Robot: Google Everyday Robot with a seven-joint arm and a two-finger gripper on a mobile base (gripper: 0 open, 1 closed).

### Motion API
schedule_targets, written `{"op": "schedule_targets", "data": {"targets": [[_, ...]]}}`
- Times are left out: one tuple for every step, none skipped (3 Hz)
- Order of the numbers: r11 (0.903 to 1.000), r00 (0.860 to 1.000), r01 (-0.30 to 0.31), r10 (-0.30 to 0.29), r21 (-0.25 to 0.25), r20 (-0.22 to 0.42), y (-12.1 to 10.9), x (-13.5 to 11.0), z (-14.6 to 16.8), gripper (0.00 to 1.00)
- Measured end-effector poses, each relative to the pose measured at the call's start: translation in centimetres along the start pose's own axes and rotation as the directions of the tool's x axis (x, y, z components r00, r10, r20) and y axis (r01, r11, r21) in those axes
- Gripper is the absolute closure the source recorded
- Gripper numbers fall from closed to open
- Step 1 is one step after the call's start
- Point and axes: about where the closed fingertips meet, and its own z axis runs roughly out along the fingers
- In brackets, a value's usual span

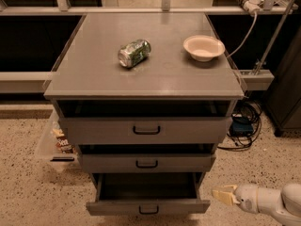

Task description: Close bottom drawer

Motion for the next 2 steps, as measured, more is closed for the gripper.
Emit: {"op": "schedule_targets", "data": {"targets": [[1.0000, 1.000, -0.005, 0.005, 0.001, -0.002, -0.2, 0.2, 0.1, 1.00], [0.9965, 0.997, -0.082, 0.082, 0.019, 0.010, -1.5, 2.6, 1.4, 1.00]]}}
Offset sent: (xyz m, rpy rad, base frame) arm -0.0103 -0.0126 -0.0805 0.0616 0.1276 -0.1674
